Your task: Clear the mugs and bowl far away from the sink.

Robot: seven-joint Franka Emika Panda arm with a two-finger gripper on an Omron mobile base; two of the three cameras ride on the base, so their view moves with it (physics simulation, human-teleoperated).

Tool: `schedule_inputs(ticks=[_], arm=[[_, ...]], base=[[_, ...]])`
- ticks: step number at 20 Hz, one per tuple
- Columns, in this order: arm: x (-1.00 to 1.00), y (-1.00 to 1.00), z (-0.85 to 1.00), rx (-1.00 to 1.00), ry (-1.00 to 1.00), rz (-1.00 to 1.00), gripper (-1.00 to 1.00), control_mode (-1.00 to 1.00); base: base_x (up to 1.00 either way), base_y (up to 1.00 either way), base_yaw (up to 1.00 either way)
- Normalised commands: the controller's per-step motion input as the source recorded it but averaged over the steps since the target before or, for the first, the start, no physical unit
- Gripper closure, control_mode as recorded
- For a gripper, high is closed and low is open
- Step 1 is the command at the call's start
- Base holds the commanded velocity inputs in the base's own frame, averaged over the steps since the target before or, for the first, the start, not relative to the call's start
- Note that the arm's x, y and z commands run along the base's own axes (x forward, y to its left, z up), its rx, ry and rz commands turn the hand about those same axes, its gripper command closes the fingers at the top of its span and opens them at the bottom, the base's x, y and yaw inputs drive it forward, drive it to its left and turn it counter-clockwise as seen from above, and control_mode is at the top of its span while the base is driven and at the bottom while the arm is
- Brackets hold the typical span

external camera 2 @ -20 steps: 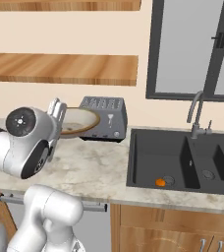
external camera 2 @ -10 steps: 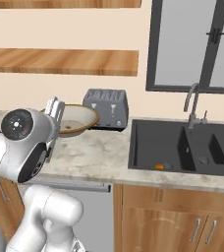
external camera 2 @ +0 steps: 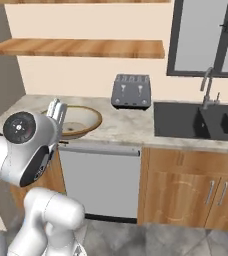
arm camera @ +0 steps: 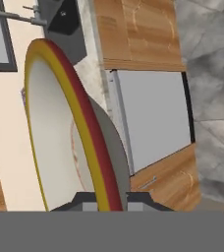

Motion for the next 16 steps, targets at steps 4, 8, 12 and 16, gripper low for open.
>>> schedule_inputs(ticks=[4, 8, 12, 16], arm=[[0.0, 0.0, 0.0, 0.0, 0.0, 0.0, 1.0, 1.0], [0.0, 0.0, 0.0, 0.0, 0.0, 0.0, 1.0, 1.0], [0.0, 0.0, 0.0, 0.0, 0.0, 0.0, 1.0, 1.0], [0.0, 0.0, 0.0, 0.0, 0.0, 0.0, 1.0, 1.0]], base=[[-0.95, 0.8, 0.43], [-0.24, 0.71, 0.9], [0.0, 0.19, 1.0], [0.0, 0.15, 1.0]])
